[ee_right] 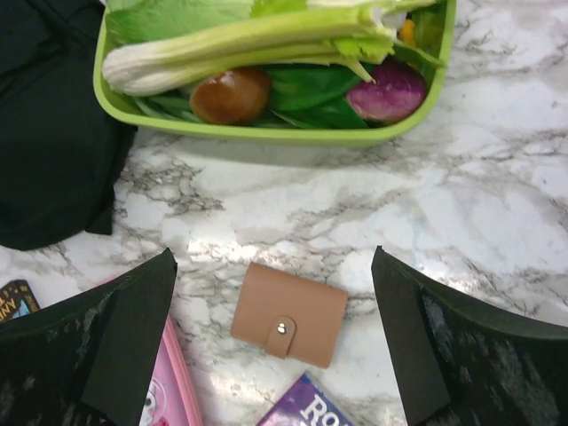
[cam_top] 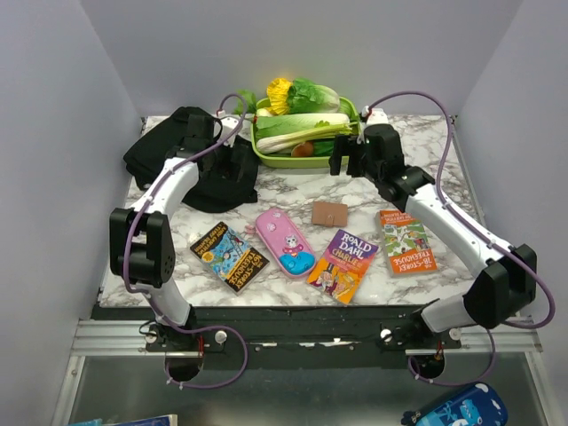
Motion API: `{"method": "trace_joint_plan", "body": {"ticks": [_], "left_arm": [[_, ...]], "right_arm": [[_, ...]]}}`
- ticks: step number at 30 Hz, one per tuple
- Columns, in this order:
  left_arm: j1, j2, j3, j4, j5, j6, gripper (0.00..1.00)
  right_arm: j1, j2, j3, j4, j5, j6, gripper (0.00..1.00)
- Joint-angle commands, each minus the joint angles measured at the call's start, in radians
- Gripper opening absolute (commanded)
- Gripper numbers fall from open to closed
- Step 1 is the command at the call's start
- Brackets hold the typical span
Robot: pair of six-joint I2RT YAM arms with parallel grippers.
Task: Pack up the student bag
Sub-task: Move the student bag to the center of the board.
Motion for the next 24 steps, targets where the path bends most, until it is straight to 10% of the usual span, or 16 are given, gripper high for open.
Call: {"method": "trace_joint_plan", "body": {"ticks": [1, 24], "left_arm": [[-0.042, 0.010, -0.048, 0.049, -0.044, 0.081, 0.99], [-0.103, 0.195, -0.119, 0.181, -0.265, 0.148, 0.95]], "right_arm": [[-0.002, -0.090, -0.077, 0.034, 0.029, -0.004, 1.00], [-0.002, -0.178, -0.172, -0.006, 0.015, 0.015, 1.00]]}}
